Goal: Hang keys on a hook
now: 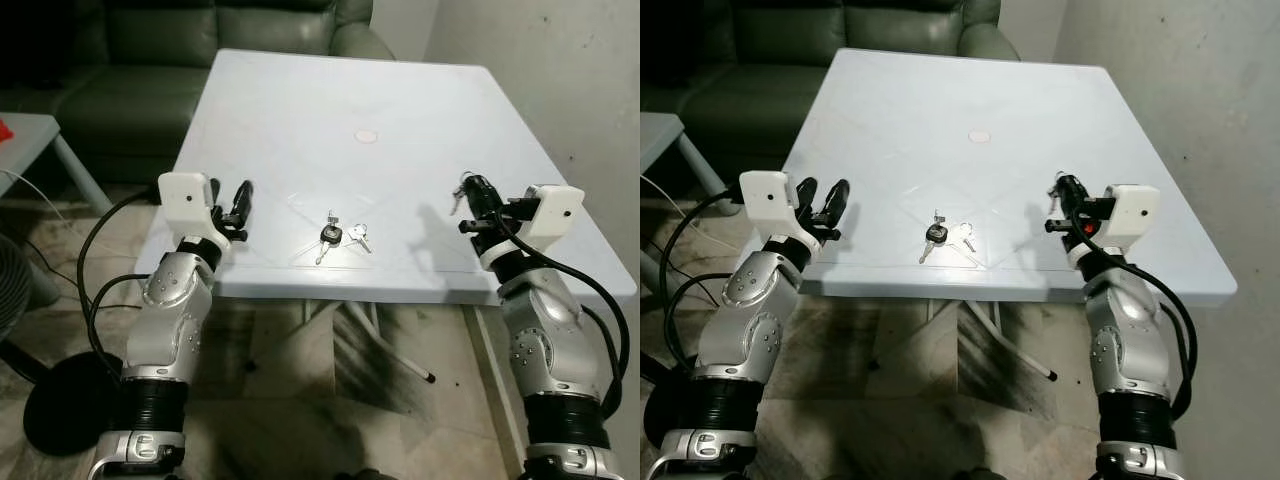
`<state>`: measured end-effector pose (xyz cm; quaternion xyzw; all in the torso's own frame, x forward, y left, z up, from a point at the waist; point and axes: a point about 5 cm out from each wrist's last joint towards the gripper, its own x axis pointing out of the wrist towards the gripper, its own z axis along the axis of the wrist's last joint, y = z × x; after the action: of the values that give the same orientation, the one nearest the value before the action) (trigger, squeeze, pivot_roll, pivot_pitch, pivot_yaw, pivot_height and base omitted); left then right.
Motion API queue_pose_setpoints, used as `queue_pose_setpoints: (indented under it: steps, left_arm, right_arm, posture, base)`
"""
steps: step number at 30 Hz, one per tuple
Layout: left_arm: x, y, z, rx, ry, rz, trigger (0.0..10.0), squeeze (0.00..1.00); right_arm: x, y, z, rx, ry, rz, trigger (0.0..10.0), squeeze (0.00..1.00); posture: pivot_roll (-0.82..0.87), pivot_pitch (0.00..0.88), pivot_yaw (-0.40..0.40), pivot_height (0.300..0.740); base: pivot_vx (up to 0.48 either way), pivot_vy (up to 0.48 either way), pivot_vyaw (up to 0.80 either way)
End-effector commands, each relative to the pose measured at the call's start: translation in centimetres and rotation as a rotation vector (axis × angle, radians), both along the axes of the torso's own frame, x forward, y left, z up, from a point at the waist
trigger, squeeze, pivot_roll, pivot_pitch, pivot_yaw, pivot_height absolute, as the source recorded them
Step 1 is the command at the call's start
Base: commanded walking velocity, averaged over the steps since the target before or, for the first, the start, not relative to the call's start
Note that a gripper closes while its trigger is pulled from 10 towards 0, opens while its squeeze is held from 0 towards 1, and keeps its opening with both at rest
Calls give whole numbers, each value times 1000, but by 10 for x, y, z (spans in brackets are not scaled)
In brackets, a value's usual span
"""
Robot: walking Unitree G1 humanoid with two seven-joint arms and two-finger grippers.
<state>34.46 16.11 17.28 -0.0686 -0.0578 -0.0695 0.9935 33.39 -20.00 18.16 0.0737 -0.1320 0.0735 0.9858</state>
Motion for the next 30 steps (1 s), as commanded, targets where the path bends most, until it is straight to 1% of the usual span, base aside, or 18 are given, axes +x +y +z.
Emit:
queue_pose_setpoints:
  steps: [1, 2, 3, 6, 10, 13, 16, 19, 21, 29, 30]
  left_arm:
    - [5, 7, 5, -7, -8, 35, 10000, 0]
    - [6, 8, 5, -3, -8, 42, 10000, 0]
    - [9, 11, 6, 3, -9, 51, 10000, 0]
    - [11, 13, 8, 3, -14, 55, 10000, 0]
    - [14, 13, 10, 8, -27, 58, 10000, 0]
    - [15, 13, 10, 2, -29, 46, 10000, 0]
    - [15, 12, 10, 4, -32, 35, 10000, 0]
    - [15, 7, 9, -2, -39, -4, 10000, 0]
    - [16, 6, 9, 4, -42, -10, 10000, 0]
    - [19, 1, 8, 10, -32, -29, 10000, 0]
    - [20, 1, 7, 8, -27, -29, 10000, 0]
  right_arm:
    - [2, 4, 8, -43, -13, -18, 10000, 0]
    - [2, 6, 8, -50, -17, -18, 10000, 0]
    - [3, 9, 8, -62, -19, -23, 10000, 0]
    - [4, 13, 7, -90, -12, -27, 10000, 0]
    - [4, 19, 3, -103, 6, 1, 10000, 0]
    - [4, 19, 3, -147, 4, -13, 10000, 0]
    - [3, 19, 3, -146, 5, -18, 10000, 0]
    - [3, 19, 2, -152, 7, -27, 10000, 0]
    - [1, 19, 1, -167, 7, -32, 10000, 0]
    - [1, 19, 0, -175, 10, -42, 10000, 0]
    - [1, 19, 0, -178, 9, -43, 10000, 0]
  posture:
    - [-110, 0, -40, 724]
    - [-110, 0, -41, 724]
    - [-108, 0, -46, 724]
    - [-106, 0, -50, 724]
    - [-103, 0, -53, 724]
    - [-106, 0, -52, 724]
    - [-106, 0, -52, 724]
    - [-113, 0, -48, 724]
    - [-118, 0, -45, 724]
    - [-126, 0, -42, 724]
    - [-127, 0, -44, 724]
  base:
    - [0, 0, 0]
    - [0, 0, 0]
    - [0, 0, -619]
    - [0, 0, -675]
    - [0, 0, -730]
    - [0, 0, -731]
    - [0, 0, -731]
    - [0, 0, -725]
    - [0, 0, -731]
    - [0, 0, -731]
    - [0, 480, -731]
